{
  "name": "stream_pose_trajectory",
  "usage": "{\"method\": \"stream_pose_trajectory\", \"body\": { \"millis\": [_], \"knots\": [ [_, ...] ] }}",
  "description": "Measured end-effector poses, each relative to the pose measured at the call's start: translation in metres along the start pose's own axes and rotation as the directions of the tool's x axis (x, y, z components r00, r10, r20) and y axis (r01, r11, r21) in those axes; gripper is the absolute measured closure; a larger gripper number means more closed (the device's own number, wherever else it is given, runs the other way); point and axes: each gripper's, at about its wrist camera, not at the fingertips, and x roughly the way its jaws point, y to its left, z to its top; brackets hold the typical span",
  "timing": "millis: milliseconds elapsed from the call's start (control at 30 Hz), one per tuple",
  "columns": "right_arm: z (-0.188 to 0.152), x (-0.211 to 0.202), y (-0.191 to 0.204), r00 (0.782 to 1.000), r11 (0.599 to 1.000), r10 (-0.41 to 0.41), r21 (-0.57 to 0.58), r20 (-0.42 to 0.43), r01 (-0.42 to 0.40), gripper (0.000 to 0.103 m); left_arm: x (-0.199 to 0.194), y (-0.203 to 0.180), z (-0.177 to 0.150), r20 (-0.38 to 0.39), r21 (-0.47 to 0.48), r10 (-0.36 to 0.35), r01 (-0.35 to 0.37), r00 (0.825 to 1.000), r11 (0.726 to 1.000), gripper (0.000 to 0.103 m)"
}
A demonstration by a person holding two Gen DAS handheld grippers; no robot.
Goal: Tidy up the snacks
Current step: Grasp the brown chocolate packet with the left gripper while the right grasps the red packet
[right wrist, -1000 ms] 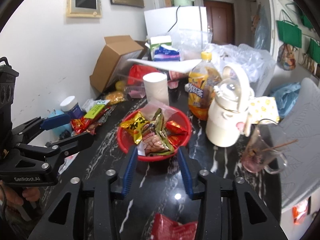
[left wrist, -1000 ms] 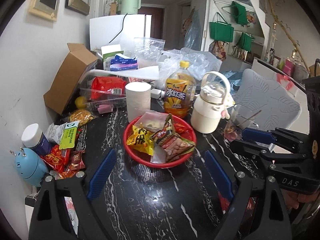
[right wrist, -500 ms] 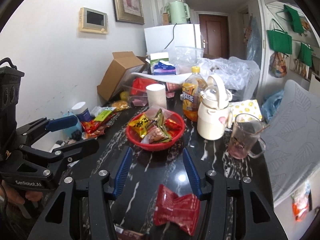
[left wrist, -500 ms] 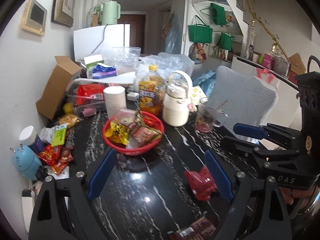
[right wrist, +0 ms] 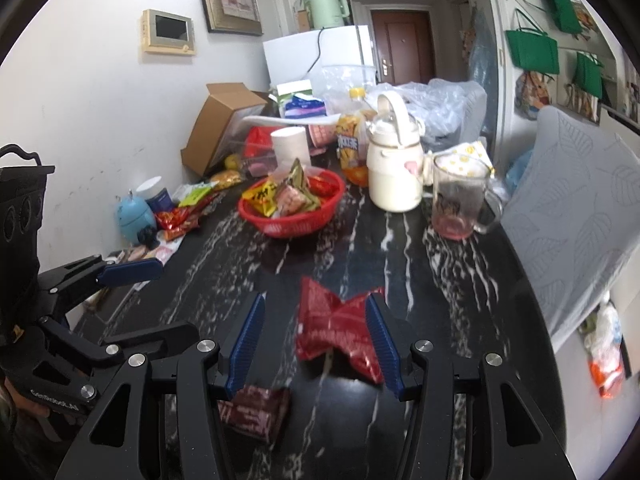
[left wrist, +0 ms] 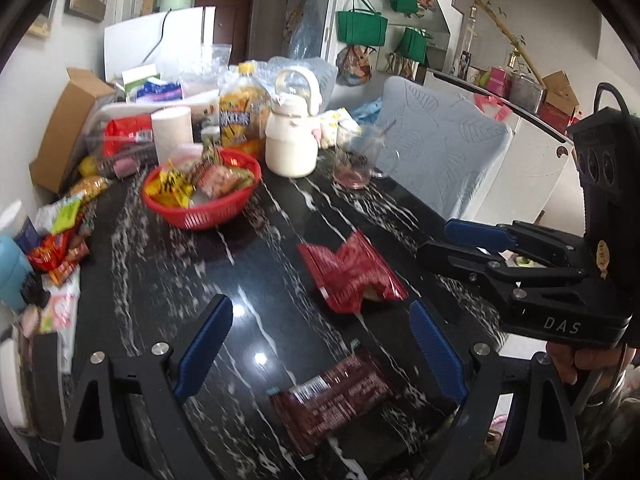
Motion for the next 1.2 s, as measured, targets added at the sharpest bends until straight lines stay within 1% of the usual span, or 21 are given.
{"method": "stream_pose_trajectory", "body": {
  "millis": [100,267,333,433,500,600,667,800,867,967,1000,1067,1100,1133,1200],
  "knots": [
    [-0.015,0.002,0.002,1.0,1.0,0.013,0.009,-0.024,-0.013,0.051,0.003,-0.003,-0.012,-0.014,-0.001,-0.013,0.013,1.0,1.0,0.013],
    [-0.033,0.003,0.006,0.998,0.999,0.034,0.02,-0.044,-0.033,0.051,0.006,-0.008,-0.026,-0.021,0.029,-0.035,0.035,0.999,0.999,0.013],
    [-0.038,0.002,0.008,0.998,0.999,0.041,0.023,-0.044,-0.04,0.051,0.009,-0.01,-0.031,-0.041,0.035,-0.047,0.048,0.998,0.998,0.013],
    [-0.044,0.001,0.009,0.998,0.999,0.048,0.021,-0.046,-0.047,0.051,0.015,-0.012,-0.038,-0.072,0.036,-0.031,0.034,0.997,0.999,0.013],
    [-0.048,0.001,0.009,0.997,0.998,0.056,0.021,-0.051,-0.056,0.051,0.017,-0.014,-0.042,-0.08,0.043,-0.047,0.05,0.996,0.998,0.013],
    [-0.056,0.003,0.009,0.996,0.998,0.065,0.016,-0.066,-0.064,0.051,0.023,-0.016,-0.048,-0.095,0.055,-0.088,0.094,0.992,0.994,0.013],
    [-0.06,0.005,0.009,0.994,0.997,0.073,0.011,-0.08,-0.072,0.051,0.031,-0.016,-0.053,-0.116,0.06,-0.105,0.112,0.988,0.992,0.013],
    [-0.071,0.013,0.008,0.991,0.997,0.083,0.01,-0.105,-0.082,0.051,0.045,-0.015,-0.058,-0.152,0.082,-0.099,0.113,0.983,0.99,0.013],
    [-0.075,0.016,0.005,0.989,0.996,0.083,0.018,-0.12,-0.082,0.051,0.051,-0.014,-0.06,-0.173,0.111,-0.1,0.12,0.98,0.987,0.013],
    [-0.081,0.02,0.002,0.987,0.996,0.086,0.028,-0.139,-0.083,0.051,0.063,-0.013,-0.059,-0.199,0.174,-0.057,0.093,0.978,0.98,0.013],
    [-0.082,0.021,0.001,0.986,0.996,0.086,0.03,-0.144,-0.083,0.051,0.069,-0.012,-0.058,-0.219,0.184,-0.049,0.091,0.975,0.979,0.013],
    [-0.084,0.023,0.0,0.984,0.996,0.088,0.034,-0.156,-0.084,0.051,0.079,-0.008,-0.059,-0.258,0.158,-0.074,0.118,0.963,0.98,0.013],
    [-0.085,0.025,0.0,0.982,0.995,0.098,0.039,-0.161,-0.093,0.051,0.082,-0.006,-0.06,-0.265,0.147,-0.074,0.117,0.961,0.982,0.013],
    [-0.085,0.026,-0.001,0.98,0.993,0.113,0.048,-0.166,-0.107,0.051,0.081,-0.007,-0.06,-0.245,0.155,-0.06,0.1,0.968,0.983,0.013],
    [-0.086,0.026,-0.002,0.978,0.992,0.12,0.055,-0.168,-0.113,0.051,0.081,-0.009,-0.063,-0.231,0.165,-0.049,0.088,0.972,0.982,0.013]
  ]
}}
